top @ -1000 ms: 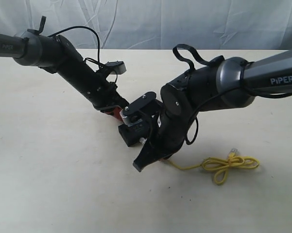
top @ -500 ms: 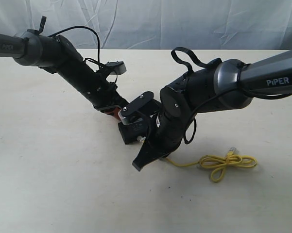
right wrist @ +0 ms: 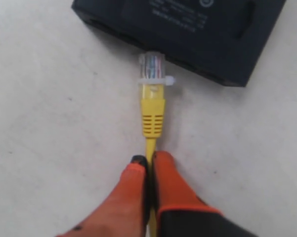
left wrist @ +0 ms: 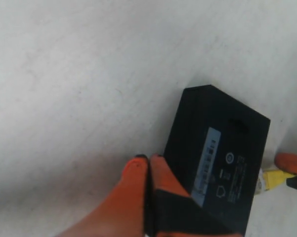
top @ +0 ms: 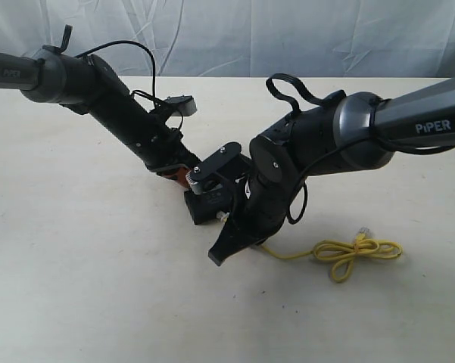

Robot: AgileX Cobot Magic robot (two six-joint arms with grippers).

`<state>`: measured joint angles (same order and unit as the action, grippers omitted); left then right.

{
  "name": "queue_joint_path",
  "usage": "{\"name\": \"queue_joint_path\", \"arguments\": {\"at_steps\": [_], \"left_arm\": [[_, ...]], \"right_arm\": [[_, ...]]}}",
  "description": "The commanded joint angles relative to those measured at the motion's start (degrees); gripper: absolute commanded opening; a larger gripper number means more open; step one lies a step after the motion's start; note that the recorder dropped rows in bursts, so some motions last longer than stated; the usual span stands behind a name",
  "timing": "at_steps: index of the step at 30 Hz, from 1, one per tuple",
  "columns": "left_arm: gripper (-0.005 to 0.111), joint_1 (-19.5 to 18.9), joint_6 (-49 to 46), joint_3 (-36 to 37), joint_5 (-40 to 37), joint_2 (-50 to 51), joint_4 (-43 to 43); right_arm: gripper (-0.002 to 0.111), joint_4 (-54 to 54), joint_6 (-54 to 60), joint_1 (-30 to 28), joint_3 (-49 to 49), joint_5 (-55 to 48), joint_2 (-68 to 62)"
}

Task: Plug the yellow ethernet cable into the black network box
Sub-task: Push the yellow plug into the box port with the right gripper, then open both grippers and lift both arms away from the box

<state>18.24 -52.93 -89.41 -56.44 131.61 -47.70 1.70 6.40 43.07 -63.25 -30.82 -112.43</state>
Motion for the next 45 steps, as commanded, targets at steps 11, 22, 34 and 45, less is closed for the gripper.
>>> {"name": "queue_joint_path", "arguments": {"at_steps": [11, 22, 34, 45], "left_arm": [[0.000, 0.2, -0.1, -0.3, -2.0, 0.0, -0.7], [0.000, 0.2, -1.9, -0.3, -3.9, 0.0, -0.7], [0.000, 0.2, -4.7, -0.3, -5.4, 0.0, -0.7], [0.000, -4.3, 5.7, -0.3, -4.1, -3.8, 4.4]], "right_arm": [[-0.001, 5.9, -7.7, -0.3, 0.2, 1.6, -0.5], [-0.001, 5.9, -5.9, -0.3, 0.2, 6.0, -2.5], [0.000, 6.0, -4.6, -0.3, 0.2, 8.4, -2.5], [0.048, 3.6, -10.0, -1.8, 0.1, 3.8, 2.2]]}}
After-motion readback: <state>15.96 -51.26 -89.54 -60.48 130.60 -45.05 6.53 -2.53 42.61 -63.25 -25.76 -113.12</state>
